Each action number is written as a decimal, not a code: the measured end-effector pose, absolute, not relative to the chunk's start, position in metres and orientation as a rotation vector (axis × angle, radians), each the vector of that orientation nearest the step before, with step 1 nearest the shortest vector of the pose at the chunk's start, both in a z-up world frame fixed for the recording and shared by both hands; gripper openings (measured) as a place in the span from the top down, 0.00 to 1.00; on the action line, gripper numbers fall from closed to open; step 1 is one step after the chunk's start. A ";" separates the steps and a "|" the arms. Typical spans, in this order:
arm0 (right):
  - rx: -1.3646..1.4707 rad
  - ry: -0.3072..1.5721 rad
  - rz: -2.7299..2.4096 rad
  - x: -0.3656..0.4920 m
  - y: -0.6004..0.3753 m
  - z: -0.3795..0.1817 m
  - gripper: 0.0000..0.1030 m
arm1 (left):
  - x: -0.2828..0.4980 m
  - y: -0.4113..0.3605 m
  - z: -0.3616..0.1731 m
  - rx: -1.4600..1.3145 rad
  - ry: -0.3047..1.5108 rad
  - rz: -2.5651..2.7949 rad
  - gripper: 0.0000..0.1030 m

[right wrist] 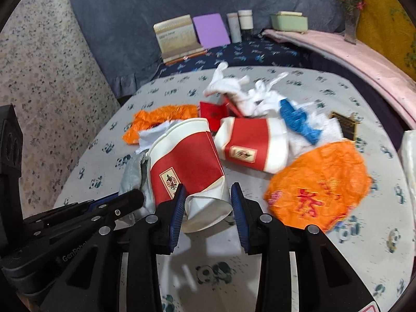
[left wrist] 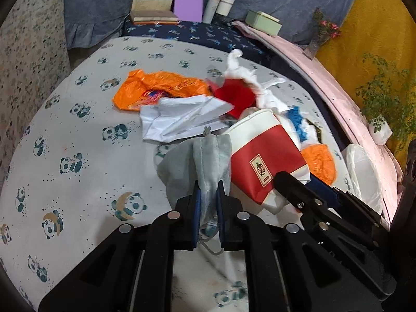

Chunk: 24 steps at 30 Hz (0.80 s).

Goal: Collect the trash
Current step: 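Carry cup and pouch to the wastebasket and open both grippers over it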

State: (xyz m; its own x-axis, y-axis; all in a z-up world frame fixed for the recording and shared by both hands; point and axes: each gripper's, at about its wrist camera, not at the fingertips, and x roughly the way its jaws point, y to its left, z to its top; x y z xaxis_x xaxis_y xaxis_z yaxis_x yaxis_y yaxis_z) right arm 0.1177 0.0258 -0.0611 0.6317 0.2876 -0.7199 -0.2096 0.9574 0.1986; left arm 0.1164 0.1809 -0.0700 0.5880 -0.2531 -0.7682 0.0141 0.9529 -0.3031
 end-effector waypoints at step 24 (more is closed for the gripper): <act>0.267 0.611 -0.092 0.030 -0.172 0.003 0.67 | 0.073 -0.012 0.007 -0.029 0.802 -0.461 0.90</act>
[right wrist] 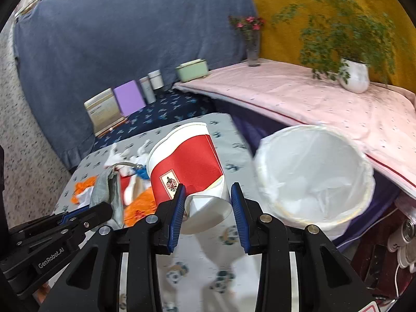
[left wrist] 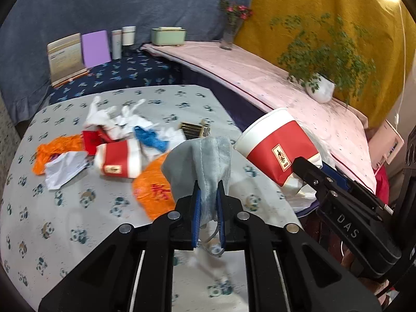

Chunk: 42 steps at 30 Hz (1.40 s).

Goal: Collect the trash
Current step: 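Carry cup and pouch to the wastebasket and open both grippers over it, then withdraw both tools from the wastebasket back over the table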

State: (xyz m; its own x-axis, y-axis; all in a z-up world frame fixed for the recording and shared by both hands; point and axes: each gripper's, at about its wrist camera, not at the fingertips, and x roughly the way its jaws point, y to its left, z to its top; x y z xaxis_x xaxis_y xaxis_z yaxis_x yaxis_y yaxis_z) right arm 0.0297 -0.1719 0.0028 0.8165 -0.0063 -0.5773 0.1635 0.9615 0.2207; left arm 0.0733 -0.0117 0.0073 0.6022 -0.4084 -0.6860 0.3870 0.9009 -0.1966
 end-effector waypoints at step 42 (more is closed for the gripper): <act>0.388 0.619 -0.442 0.034 -0.336 -0.048 0.47 | 0.135 -0.190 -0.026 0.052 0.779 -0.687 0.31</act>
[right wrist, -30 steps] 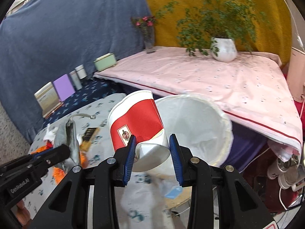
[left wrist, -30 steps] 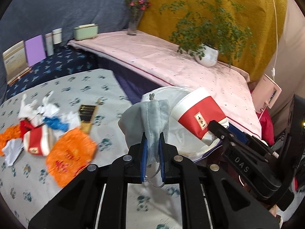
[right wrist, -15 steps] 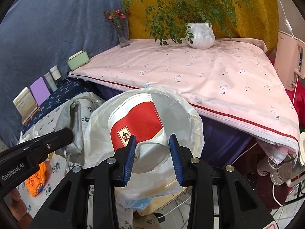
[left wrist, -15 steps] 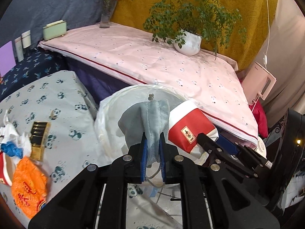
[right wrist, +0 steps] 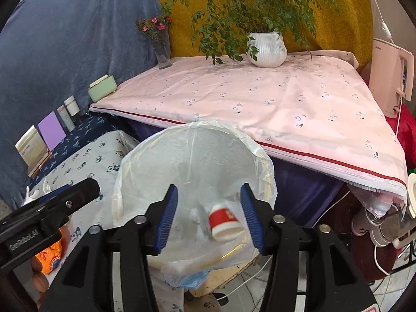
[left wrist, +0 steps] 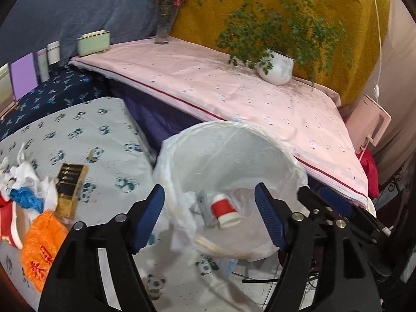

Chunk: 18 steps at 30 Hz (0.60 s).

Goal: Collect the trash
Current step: 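Withdraw both tools from the wastebasket back over the table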

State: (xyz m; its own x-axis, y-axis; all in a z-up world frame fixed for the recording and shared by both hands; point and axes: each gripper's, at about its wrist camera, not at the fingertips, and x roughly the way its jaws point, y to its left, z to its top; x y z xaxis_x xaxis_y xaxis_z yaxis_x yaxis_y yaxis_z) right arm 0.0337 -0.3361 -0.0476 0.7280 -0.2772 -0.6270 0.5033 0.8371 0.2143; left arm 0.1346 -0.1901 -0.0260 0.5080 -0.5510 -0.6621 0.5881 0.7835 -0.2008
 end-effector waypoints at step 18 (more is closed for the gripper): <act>0.296 0.600 -0.258 0.037 -0.220 -0.012 0.37 | 0.129 -0.045 -0.003 -0.092 0.738 -0.415 0.26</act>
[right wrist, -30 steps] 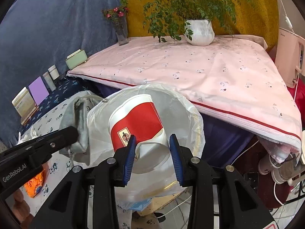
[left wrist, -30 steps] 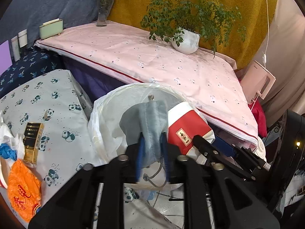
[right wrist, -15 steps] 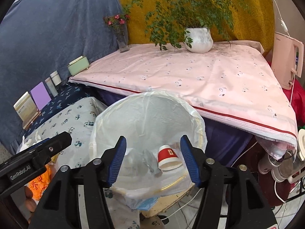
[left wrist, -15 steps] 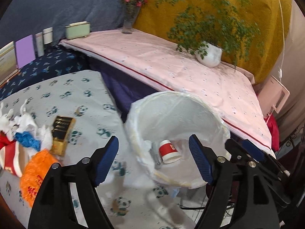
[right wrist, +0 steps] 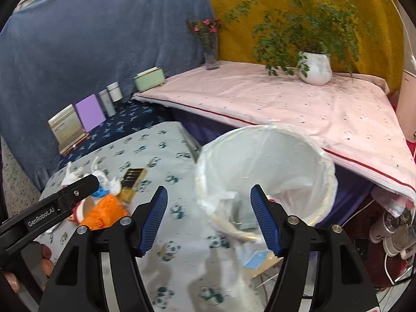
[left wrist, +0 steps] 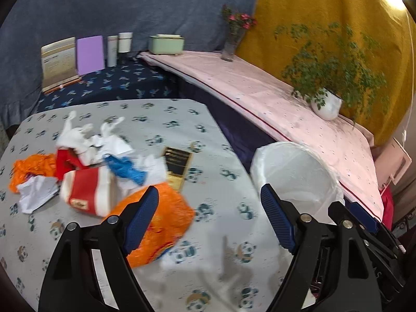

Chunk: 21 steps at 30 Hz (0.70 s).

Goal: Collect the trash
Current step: 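Withdraw both tools from the wastebasket back over the table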

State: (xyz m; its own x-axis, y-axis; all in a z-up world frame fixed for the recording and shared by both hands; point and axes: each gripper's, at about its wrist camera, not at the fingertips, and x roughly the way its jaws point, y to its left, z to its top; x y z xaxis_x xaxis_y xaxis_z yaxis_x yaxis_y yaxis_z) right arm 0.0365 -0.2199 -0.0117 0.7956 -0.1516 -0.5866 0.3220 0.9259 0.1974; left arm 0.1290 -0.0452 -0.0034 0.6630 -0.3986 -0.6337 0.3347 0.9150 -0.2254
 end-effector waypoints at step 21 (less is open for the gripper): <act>0.192 0.700 -0.069 0.061 -0.081 -0.025 0.33 | 0.128 0.139 -0.042 -0.200 0.795 -0.088 0.13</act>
State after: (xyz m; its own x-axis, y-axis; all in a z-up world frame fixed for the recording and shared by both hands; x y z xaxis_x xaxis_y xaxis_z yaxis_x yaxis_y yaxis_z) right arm 0.0611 -0.0806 -0.0247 0.7631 0.0013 -0.6462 0.1271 0.9802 0.1521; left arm 0.1280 0.1393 -0.0424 0.6981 -0.1537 -0.6994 0.0037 0.9775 -0.2111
